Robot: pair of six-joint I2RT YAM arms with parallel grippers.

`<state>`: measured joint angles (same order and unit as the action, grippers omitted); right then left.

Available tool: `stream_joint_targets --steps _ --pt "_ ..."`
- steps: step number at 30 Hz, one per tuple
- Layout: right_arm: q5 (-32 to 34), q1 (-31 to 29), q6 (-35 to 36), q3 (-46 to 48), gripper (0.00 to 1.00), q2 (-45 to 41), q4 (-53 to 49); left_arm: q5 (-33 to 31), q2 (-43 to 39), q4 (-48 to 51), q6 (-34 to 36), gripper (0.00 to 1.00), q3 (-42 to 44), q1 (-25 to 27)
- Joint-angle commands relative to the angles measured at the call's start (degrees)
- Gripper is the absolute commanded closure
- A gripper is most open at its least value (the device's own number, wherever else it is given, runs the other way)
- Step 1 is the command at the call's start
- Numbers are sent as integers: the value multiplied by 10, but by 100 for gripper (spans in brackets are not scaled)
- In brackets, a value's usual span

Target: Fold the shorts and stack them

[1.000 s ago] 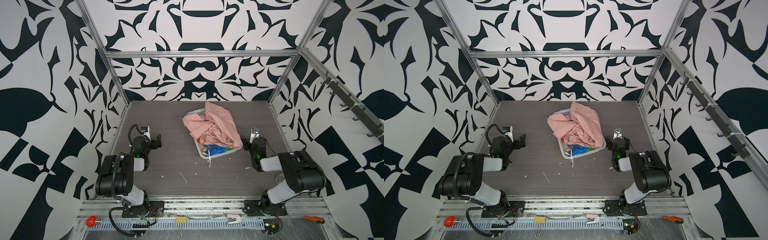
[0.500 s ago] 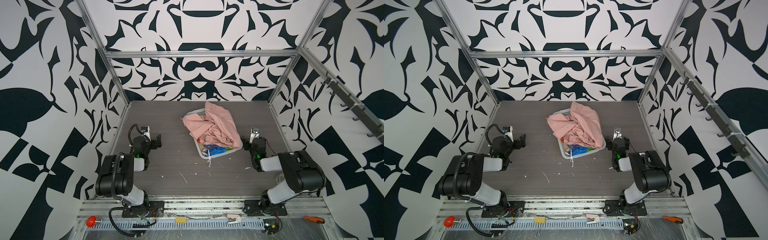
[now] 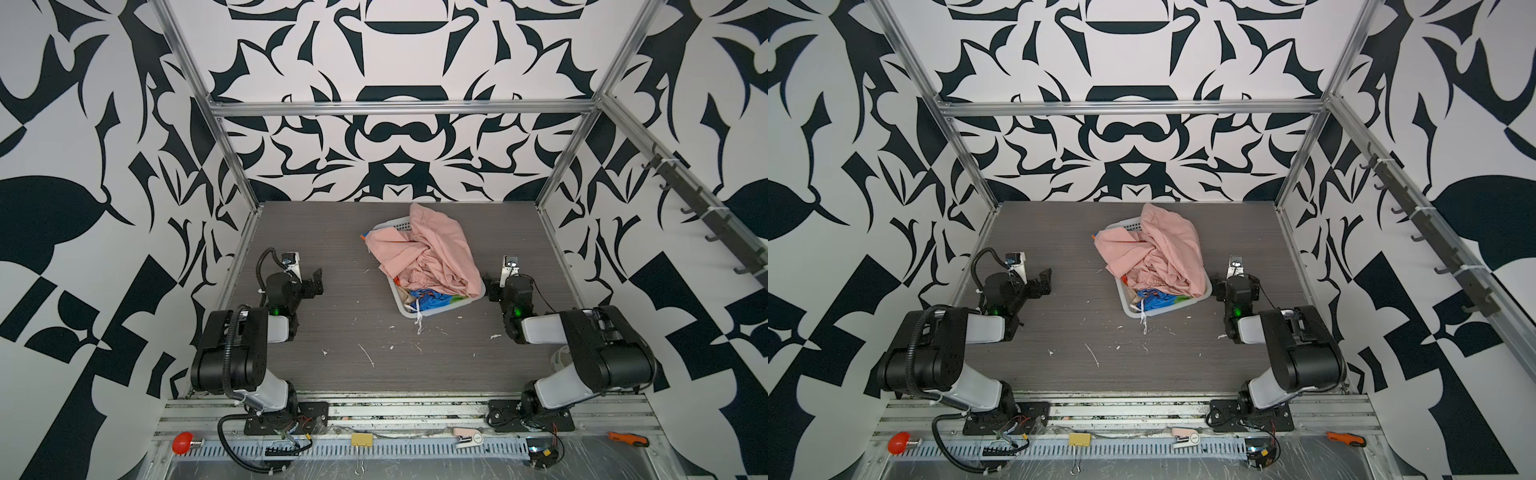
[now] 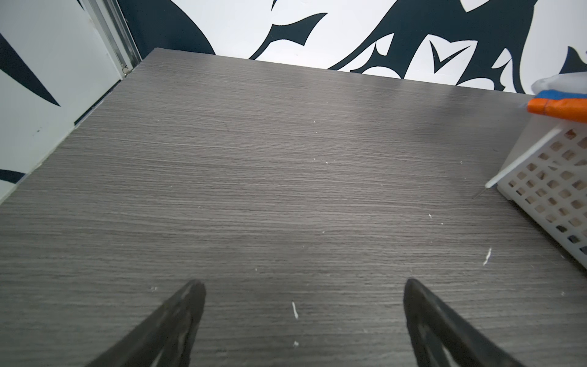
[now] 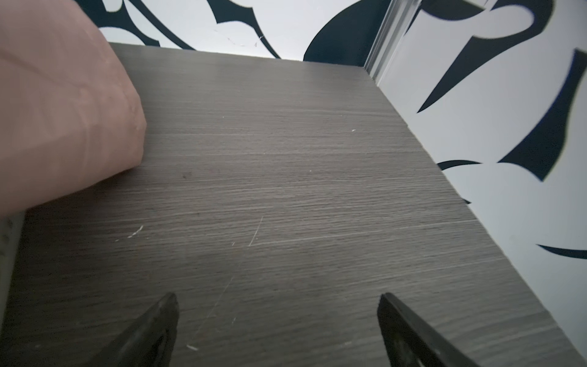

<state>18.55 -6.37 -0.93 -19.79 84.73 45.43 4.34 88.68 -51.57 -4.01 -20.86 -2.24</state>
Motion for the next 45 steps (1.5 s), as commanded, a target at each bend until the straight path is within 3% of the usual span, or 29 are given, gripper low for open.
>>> stream_joint_targets --steps 1,3,4,6,11,17,21,26,31,33,36,40,45 --pt "78 -2 -30 -47 0 -56 -97 -14 1 -16 5 1 0 8" --pt "88 -2 -43 -54 0 -73 -117 -134 -33 13 1 1 -1 36" --pt "86 -3 -44 -55 0 -81 -122 -160 -61 56 -7 1 -8 37" --pt "97 -3 -66 -63 0 -109 -146 -180 -130 181 -28 1 -47 38" --pt "149 0 -206 -94 0 -169 -239 -209 -226 426 -113 1 -163 37" --pt "7 -9 -175 -193 0 -226 -409 -39 -259 531 -261 1 -246 37" --pt "21 -104 -163 -278 0 -232 -508 73 -256 552 -367 1 -251 52" --pt "77 -281 -156 -390 0 -169 -596 25 -303 598 -394 1 -232 133" --pt "94 -417 -177 -488 0 -40 -631 26 -351 639 -416 1 -202 154" --pt "94 -444 -189 -519 1 5 -643 29 -358 673 -405 1 -206 154" --pt "110 -472 -221 -569 13 75 -676 34 -374 698 -403 1 -197 154" --pt "130 -494 -233 -603 14 136 -691 73 -392 673 -430 1 -146 155" --pt "123 -495 -236 -644 17 205 -715 67 -418 689 -423 1 -125 155"
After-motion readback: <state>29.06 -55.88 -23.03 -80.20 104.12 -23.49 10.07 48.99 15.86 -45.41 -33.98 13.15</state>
